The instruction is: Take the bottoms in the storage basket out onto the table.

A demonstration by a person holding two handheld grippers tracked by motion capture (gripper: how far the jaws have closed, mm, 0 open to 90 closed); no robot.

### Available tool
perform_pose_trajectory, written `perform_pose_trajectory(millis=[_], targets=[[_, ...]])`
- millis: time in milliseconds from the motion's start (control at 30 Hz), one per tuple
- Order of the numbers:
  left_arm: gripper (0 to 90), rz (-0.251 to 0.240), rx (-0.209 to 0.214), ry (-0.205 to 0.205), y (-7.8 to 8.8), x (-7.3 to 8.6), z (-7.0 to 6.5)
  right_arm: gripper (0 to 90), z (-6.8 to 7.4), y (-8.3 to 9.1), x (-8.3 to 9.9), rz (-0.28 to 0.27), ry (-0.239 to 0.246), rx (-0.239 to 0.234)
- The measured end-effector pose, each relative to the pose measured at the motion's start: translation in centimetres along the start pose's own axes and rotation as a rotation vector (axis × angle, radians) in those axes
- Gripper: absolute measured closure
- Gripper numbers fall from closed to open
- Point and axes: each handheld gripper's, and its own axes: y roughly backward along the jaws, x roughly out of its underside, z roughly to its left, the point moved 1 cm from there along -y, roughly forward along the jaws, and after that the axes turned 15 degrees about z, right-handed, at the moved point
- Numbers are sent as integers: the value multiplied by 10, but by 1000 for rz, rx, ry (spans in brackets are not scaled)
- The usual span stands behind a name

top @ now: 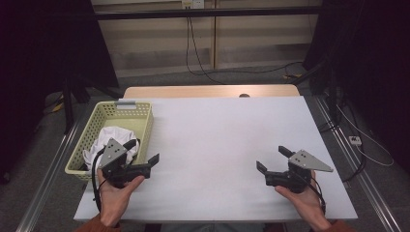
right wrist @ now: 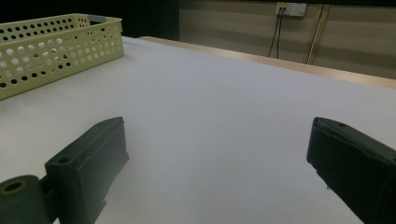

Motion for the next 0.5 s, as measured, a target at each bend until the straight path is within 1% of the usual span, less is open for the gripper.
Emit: perform_pose_trajectory(millis=[100, 200, 333, 500], targets=[[69, 5, 4, -6, 3, 1, 0, 50, 0, 0, -1, -1, 7, 4], [69, 3, 1, 0, 6, 1, 0, 50, 2, 0, -1, 0, 5, 3], [69, -3, -11, 13, 11, 0, 4, 50, 3, 1, -1, -3, 16, 2], [68, 8, -14, 27, 12, 0, 7, 50, 2, 1, -1, -5, 8, 3]])
